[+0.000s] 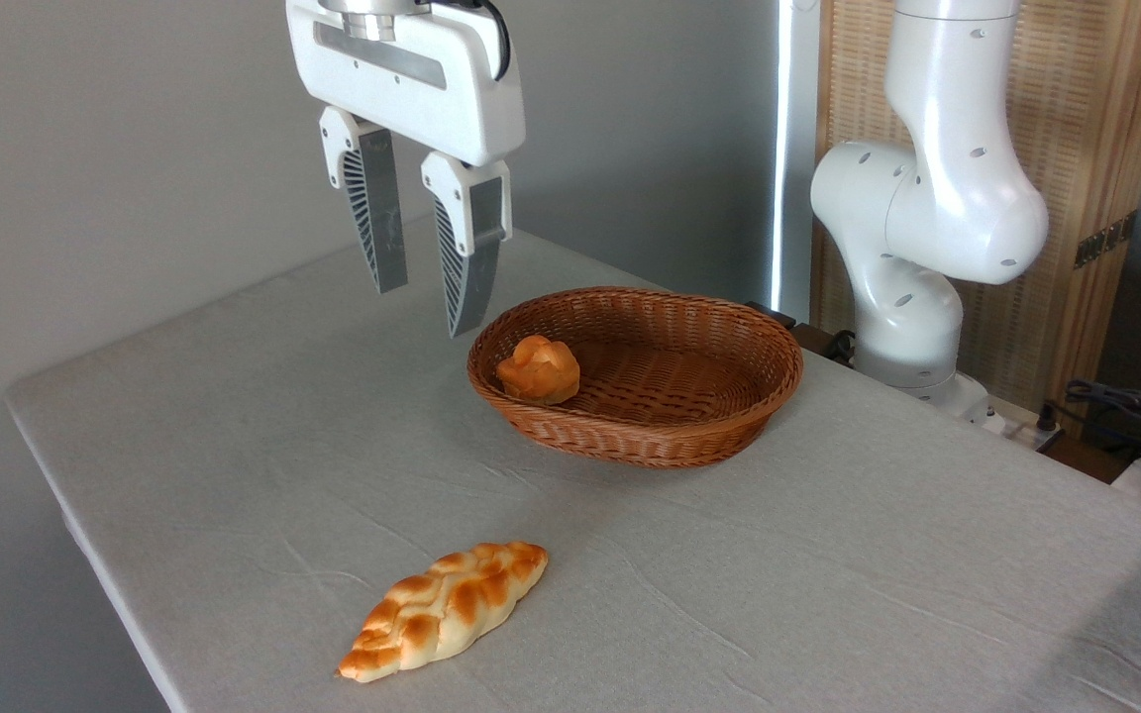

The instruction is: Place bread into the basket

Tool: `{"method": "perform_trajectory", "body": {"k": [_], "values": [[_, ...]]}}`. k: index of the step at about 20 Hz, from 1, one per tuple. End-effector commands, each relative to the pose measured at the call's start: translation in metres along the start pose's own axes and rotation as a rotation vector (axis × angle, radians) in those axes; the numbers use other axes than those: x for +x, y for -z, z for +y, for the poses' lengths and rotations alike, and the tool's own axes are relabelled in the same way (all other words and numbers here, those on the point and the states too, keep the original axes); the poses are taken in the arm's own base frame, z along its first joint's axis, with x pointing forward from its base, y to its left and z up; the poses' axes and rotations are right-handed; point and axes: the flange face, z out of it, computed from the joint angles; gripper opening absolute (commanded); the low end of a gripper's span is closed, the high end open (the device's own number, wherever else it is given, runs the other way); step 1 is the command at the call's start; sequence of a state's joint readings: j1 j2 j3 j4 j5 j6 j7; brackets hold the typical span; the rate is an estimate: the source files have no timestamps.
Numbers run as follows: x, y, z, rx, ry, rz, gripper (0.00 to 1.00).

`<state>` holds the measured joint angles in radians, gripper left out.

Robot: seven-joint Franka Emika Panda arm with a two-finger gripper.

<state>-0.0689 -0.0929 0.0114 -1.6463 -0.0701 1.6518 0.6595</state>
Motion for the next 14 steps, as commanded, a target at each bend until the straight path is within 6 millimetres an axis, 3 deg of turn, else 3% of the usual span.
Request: {"method": "perform_trajectory", "body": {"k": [1,5,14], "values": [[0.002,0.003,-0.005,-0.034,-0.009,-0.021,1.0],[0.004,-0.006,-0.004,-0.057,-0.009,-0.053,1.0],[0.005,-0.007,-0.003,-0.052,-0.012,-0.059,1.0]]}}
